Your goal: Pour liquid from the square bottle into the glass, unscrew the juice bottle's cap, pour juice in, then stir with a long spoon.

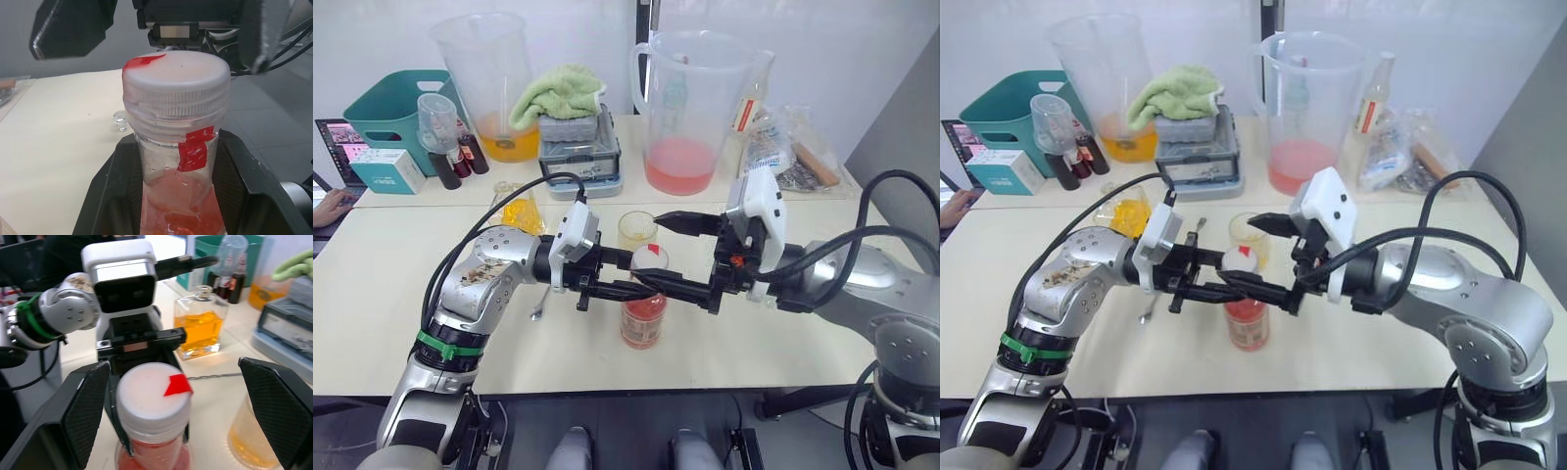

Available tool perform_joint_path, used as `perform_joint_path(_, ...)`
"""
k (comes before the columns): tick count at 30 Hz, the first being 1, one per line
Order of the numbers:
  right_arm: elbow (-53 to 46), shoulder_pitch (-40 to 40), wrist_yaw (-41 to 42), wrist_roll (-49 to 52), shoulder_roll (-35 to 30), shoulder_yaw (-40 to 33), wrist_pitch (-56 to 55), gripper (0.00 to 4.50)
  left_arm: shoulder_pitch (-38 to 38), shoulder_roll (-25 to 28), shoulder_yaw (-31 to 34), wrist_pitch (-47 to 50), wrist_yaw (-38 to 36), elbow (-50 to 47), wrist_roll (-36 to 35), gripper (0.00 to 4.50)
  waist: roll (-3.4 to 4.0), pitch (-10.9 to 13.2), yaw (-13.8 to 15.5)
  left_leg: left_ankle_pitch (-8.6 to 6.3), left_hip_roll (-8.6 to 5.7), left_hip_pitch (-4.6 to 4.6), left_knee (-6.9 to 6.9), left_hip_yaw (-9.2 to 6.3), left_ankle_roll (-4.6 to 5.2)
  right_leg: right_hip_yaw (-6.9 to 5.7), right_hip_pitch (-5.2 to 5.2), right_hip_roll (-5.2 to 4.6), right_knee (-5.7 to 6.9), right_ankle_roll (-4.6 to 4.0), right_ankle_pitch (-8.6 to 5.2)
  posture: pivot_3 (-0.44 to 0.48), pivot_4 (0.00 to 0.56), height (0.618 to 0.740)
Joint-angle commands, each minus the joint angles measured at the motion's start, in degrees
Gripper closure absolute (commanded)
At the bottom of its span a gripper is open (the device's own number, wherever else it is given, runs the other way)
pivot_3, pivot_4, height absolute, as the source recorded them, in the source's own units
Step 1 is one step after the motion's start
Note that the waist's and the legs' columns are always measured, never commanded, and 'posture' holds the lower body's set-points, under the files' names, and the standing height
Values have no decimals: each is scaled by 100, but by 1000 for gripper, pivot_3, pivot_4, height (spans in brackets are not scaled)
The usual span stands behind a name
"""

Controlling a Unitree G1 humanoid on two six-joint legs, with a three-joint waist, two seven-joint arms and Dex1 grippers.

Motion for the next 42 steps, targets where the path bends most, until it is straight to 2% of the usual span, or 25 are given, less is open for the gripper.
perform_joint_path(1, -245, -42, -368, 309, -38, -77, 108, 28, -28, -1, -16, 27, -32, -3, -19, 2941, 0, 0, -1, 0, 0, 0, 0, 1, 0, 1, 0, 0, 0, 0, 0, 0, 150, 740)
perform_joint_path(11, -281, -31, -733, 499, -141, 81, 134, 28, -79, -53, -37, 7, -51, 60, 5, 2941, 0, 0, 2, -1, 0, 0, 0, 0, 1, 0, 2, 0, -1, 0, 0, 0, 150, 740)
perform_joint_path(16, -265, -37, -683, 679, -176, 123, 100, 1453, -91, -60, -33, -20, -67, 105, 28, 2941, 0, 0, 1, 0, 0, 0, 0, 0, 1, 0, 2, 0, -2, 0, 0, 0, 150, 740)
perform_joint_path(18, -270, -24, -622, 723, -214, 150, 92, 2169, -95, -63, -35, -24, -67, 109, 31, 2941, 0, 0, 2, 0, 0, 0, 0, 0, 1, 0, 2, 0, -2, 0, 0, 0, 150, 740)
perform_joint_path(25, -278, -2, -599, 769, -317, 220, 19, 2169, -104, -53, -25, -32, -60, 106, 36, 2941, 0, 0, 3, 0, 0, 0, 0, 0, 1, 0, 3, 0, -3, 0, 0, 0, 150, 740)
perform_joint_path(30, -246, -11, -591, 752, -318, 298, -34, 3587, -101, -44, -14, -7, -35, 77, 25, 2941, 0, 0, 5, 0, 0, 1, 0, 0, 1, 0, 3, 0, -3, 0, 0, 0, 150, 740)
perform_joint_path(32, -223, -21, -544, 753, -311, 340, -63, 4334, -101, -42, -11, 1, -22, 68, 24, 2941, 0, 0, 5, 0, 0, 1, 0, 0, 1, 0, 3, 0, -3, 0, 0, 0, 150, 740)
perform_joint_path(33, -208, -28, -515, 748, -304, 360, -79, 4465, -104, -42, -9, 5, -15, 66, 24, 2941, 0, 0, 6, 0, 0, 1, 0, 0, 1, 0, 4, 0, -3, 0, 0, 0, 150, 740)
perform_joint_path(40, -134, -38, -312, 659, -275, 428, -199, 4465, -95, -29, -4, 15, 13, 56, 31, 2941, 0, 0, 7, 0, 0, 2, 0, 0, 1, 0, 4, 0, -3, 0, 0, 0, 150, 740)
perform_joint_path(42, -174, -10, -200, 657, -216, 385, -370, 3964, -80, -11, 5, 34, 23, 25, 21, 2941, 0, 0, 7, 0, 0, 2, 0, 0, 1, -1, 4, 0, -3, 0, 0, 0, 150, 740)
